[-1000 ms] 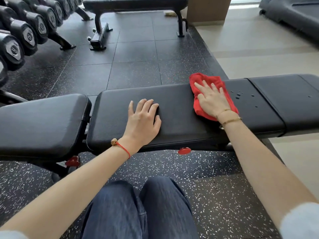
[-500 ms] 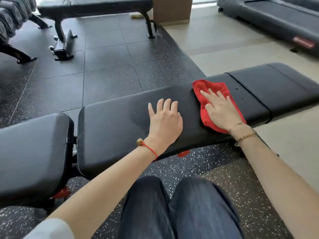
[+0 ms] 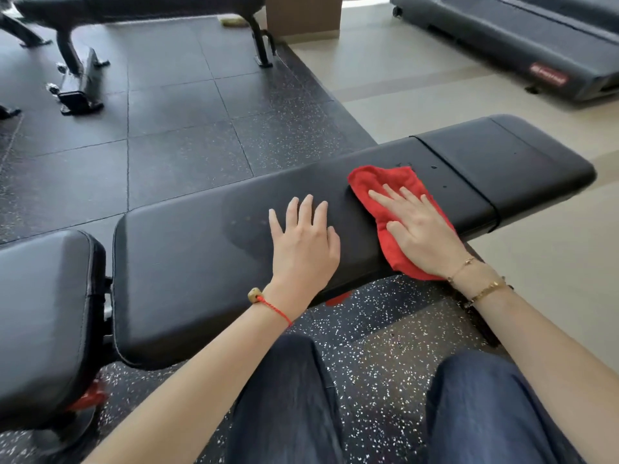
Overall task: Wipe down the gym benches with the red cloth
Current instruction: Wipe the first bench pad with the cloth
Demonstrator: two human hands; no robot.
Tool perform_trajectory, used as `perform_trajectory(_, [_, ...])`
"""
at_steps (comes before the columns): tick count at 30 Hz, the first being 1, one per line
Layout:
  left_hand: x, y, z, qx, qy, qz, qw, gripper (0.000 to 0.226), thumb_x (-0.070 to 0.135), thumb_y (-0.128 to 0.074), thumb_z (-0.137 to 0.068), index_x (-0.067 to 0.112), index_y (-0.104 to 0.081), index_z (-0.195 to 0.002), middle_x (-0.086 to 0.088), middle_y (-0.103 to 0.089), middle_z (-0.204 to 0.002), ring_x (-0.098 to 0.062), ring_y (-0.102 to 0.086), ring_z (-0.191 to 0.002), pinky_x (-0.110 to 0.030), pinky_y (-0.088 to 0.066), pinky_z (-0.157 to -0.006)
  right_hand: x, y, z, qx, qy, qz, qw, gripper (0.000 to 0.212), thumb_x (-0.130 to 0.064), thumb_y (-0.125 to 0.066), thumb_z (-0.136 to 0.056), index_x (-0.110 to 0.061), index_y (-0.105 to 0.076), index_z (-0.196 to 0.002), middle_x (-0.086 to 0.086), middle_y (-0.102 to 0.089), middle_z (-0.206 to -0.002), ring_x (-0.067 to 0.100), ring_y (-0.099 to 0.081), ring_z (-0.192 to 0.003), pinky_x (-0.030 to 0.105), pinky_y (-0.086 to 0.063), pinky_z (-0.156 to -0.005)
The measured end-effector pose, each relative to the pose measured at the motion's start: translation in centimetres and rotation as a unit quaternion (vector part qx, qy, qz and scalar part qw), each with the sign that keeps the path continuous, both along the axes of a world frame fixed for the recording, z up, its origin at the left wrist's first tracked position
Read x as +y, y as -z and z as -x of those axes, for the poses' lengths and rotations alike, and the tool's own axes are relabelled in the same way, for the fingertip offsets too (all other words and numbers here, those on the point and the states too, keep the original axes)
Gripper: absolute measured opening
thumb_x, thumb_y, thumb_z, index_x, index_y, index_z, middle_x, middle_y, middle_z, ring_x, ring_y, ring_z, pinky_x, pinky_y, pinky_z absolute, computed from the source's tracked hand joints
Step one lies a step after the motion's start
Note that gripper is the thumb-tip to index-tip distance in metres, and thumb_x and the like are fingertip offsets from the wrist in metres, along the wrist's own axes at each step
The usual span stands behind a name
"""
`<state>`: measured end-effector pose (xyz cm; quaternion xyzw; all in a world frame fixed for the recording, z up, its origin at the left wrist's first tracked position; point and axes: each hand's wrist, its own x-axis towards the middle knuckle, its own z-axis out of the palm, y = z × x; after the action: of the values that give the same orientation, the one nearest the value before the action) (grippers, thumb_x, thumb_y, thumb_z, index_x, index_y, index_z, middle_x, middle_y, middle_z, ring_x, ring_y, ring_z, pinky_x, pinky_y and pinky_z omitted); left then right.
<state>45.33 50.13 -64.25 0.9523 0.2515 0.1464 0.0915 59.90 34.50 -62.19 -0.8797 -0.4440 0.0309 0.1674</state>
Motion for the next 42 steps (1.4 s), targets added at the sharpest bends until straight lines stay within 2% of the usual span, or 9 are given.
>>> perform_trajectory(5, [-0.7, -0.3, -0.4, 0.008, -0.025, 0.010, 1.000, 0.050, 0.032, -0.036, -0.100, 0.018, -0.038, -0.147, -0.005, -0.032, -0.159, -0.025, -0.022, -0.149, -0.059, -0.011, -0.121, 2.9, -1.2, -6.0, 0.043, 0.083, 0.058, 0.994, 0.053, -0.023, -0.030, -0.100, -0.038, -0.021, -0.150, -0.004, -0.011, -0.162, 0.024, -0.007, -0.150, 0.046, 0.001, -0.121])
perform_trajectory(9, [-1.7, -0.8, -1.6, 0.002, -0.068, 0.025, 0.997, 0.046, 0.035, -0.038, -0.098, 0.016, -0.044, -0.140, -0.005, -0.038, -0.153, -0.026, -0.026, -0.146, -0.059, -0.015, -0.120, 6.0, -1.2, -4.1, 0.028, -0.023, 0.067, 0.997, 0.055, -0.023, -0.029, -0.099, -0.038, -0.017, -0.151, -0.004, -0.007, -0.162, 0.025, -0.003, -0.150, 0.047, 0.003, -0.121])
perform_trajectory(13, [-3.0, -0.8, -2.9, -0.006, -0.121, 0.022, 0.992, 0.051, 0.035, -0.041, -0.097, 0.017, -0.039, -0.144, -0.006, -0.040, -0.149, -0.027, -0.029, -0.143, -0.057, -0.016, -0.119, 3.0, -0.3, -1.4, 0.003, -0.125, 0.025, 0.992, 0.058, -0.023, -0.035, -0.097, -0.041, -0.019, -0.150, -0.008, -0.012, -0.161, 0.021, -0.005, -0.150, 0.043, 0.002, -0.122])
perform_trajectory(19, [-3.9, -0.4, -3.8, -0.023, -0.169, 0.010, 0.985, 0.047, 0.035, -0.044, -0.094, 0.018, -0.047, -0.138, -0.006, -0.044, -0.144, -0.026, -0.033, -0.141, -0.058, -0.019, -0.119, -1.1, 0.0, -6.5, -0.005, -0.124, 0.016, 0.992, 0.059, -0.031, -0.029, -0.091, -0.044, -0.023, -0.148, -0.010, -0.018, -0.160, 0.019, -0.011, -0.149, 0.041, -0.003, -0.122])
perform_trajectory(24, [-4.0, -0.4, -3.9, -0.037, -0.181, -0.002, 0.983, 0.046, 0.036, -0.048, -0.092, 0.017, -0.052, -0.133, -0.004, -0.050, -0.141, -0.025, -0.038, -0.139, -0.056, -0.023, -0.118, 4.4, -0.7, -11.7, 0.003, -0.078, 0.072, 0.994, 0.054, -0.029, -0.029, -0.099, -0.040, -0.018, -0.151, -0.004, -0.009, -0.162, 0.026, -0.005, -0.150, 0.047, 0.001, -0.121])
perform_trajectory(28, [-4.3, -0.6, -4.0, -0.046, -0.193, 0.003, 0.980, 0.045, 0.033, -0.052, -0.092, 0.017, -0.054, -0.134, -0.004, -0.051, -0.141, -0.024, -0.039, -0.139, -0.054, -0.023, -0.118, 5.4, -0.7, -9.1, -0.014, -0.157, 0.074, 0.985, 0.056, -0.029, -0.030, -0.099, -0.038, -0.015, -0.152, -0.003, -0.006, -0.163, 0.026, -0.003, -0.150, 0.049, 0.002, -0.121])
perform_trajectory(33, [-4.5, -0.8, -3.8, -0.046, -0.188, 0.014, 0.981, 0.045, 0.030, -0.054, -0.094, 0.017, -0.052, -0.138, -0.004, -0.048, -0.146, -0.024, -0.036, -0.143, -0.052, -0.019, -0.121, -1.2, -0.4, -7.6, -0.030, -0.256, 0.050, 0.965, 0.060, -0.032, -0.032, -0.093, -0.043, -0.017, -0.150, -0.010, -0.012, -0.161, 0.022, -0.006, -0.150, 0.046, -0.001, -0.121])
perform_trajectory(37, [-4.6, -0.8, -3.6, -0.049, -0.181, 0.020, 0.982, 0.046, 0.028, -0.054, -0.096, 0.016, -0.051, -0.140, -0.005, -0.047, -0.148, -0.025, -0.035, -0.145, -0.054, -0.018, -0.122, -3.7, -0.2, -12.1, -0.033, -0.171, 0.048, 0.983, 0.060, -0.034, -0.029, -0.092, -0.042, -0.019, -0.150, -0.008, -0.015, -0.161, 0.023, -0.010, -0.149, 0.045, -0.003, -0.121])
perform_trajectory(42, [-4.7, -0.6, -3.9, -0.043, -0.186, 0.014, 0.982, 0.046, 0.027, -0.055, -0.094, 0.016, -0.052, -0.139, -0.006, -0.049, -0.147, -0.025, -0.037, -0.143, -0.056, -0.021, -0.121, 2.5, -0.5, -15.8, 0.010, -0.105, 0.074, 0.992, 0.054, -0.033, -0.029, -0.099, -0.039, -0.017, -0.151, -0.003, -0.007, -0.163, 0.028, -0.004, -0.150, 0.048, 0.003, -0.121])
